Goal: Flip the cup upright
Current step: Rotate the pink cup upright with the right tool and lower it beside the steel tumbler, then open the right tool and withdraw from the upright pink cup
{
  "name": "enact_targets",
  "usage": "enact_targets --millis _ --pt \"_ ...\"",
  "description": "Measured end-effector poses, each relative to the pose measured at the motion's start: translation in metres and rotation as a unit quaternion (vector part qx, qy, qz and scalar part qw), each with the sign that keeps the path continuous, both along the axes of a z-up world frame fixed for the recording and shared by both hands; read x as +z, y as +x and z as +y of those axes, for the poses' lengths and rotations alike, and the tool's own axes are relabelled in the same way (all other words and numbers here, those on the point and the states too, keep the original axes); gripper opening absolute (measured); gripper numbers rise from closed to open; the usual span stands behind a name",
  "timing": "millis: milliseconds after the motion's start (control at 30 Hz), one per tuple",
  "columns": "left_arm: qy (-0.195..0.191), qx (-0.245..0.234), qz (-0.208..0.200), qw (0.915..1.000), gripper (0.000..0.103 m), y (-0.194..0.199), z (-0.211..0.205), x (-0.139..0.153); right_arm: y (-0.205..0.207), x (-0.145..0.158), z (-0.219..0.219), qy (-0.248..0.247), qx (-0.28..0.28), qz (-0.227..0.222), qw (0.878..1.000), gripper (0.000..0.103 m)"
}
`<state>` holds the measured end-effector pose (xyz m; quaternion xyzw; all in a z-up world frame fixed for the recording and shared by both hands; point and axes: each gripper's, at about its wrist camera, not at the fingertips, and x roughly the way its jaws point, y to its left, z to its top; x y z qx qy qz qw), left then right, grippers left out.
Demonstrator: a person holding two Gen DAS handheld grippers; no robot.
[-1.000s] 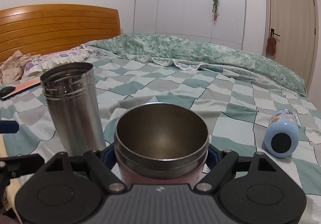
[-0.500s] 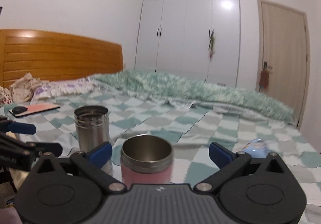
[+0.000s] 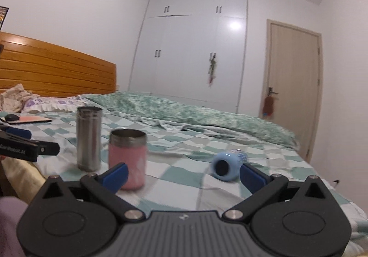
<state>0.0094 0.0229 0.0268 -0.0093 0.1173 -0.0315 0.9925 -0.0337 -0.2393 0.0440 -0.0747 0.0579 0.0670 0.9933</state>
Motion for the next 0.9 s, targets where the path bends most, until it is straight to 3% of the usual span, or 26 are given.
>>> enact_targets --millis 233,467,900 --pt "0.018 0.002 -0.026 0.9995 0.103 -0.01 -0.011 -0.016 -0.012 -0.02 -0.02 0.019 -0.039 -0.013 0.999 0.103" --pt "-0.001 0.012 -0.018 0.9998 0.103 -0.004 -0.005 -0.02 -0.013 -0.023 -0.026 0.028 -0.048 -0.016 0.998 0.103" --pt "0.009 0.008 -0.022 0.9997 0.103 -0.004 -0.008 -0.02 -0.014 -0.024 -0.022 0.023 -0.05 -0.018 0.998 0.103"
